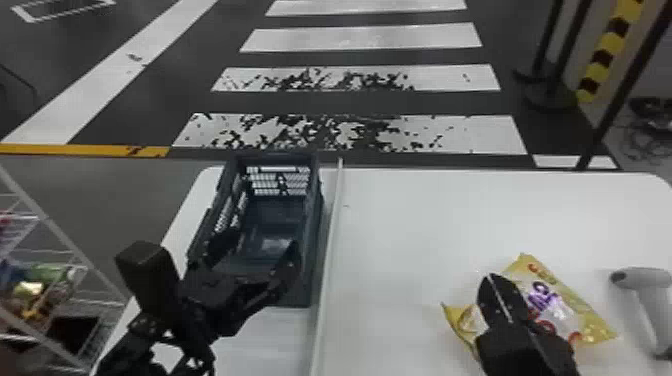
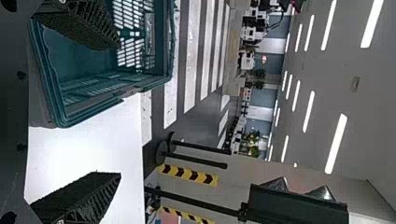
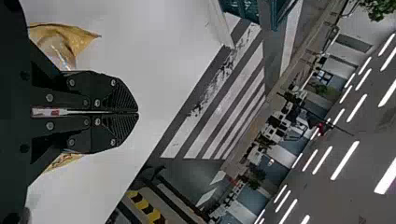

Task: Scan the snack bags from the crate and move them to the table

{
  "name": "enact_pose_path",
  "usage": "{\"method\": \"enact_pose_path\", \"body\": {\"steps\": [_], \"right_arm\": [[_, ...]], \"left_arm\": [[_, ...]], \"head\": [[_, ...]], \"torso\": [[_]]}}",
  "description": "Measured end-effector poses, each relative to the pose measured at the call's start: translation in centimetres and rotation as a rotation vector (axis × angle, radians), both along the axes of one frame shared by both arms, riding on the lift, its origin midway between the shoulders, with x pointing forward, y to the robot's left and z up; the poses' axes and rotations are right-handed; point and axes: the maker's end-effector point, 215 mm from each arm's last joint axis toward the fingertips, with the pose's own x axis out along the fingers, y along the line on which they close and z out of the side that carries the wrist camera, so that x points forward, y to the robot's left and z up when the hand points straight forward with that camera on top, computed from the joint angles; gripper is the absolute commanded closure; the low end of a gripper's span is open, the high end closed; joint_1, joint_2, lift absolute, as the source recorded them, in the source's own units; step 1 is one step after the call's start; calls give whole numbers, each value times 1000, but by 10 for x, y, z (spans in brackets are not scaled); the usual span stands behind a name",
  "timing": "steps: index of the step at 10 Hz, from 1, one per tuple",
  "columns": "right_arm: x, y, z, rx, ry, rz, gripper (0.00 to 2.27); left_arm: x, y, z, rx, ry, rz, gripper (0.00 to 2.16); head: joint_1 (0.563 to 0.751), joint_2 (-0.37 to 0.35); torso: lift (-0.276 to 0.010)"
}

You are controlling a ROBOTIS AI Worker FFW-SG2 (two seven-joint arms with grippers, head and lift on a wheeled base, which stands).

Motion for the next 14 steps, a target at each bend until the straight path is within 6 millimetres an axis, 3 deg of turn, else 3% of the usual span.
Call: {"method": "enact_pose_path", "body": {"steps": [3, 9, 14], "right_arm": [[-16, -12, -23, -43, 101, -22, 26], [-49, -9, -61, -125, 226, -3, 26], [-53, -6, -91, -193, 260, 21, 56]], "left_arm": [[0, -4, 2, -5, -3, -10, 22], [0, -5, 3, -8, -6, -17, 22], [0, -6, 3, -13, -7, -22, 22]], "head": [[695, 67], [695, 71], [695, 75]], "torso": [[-95], [-95], [-95]]}}
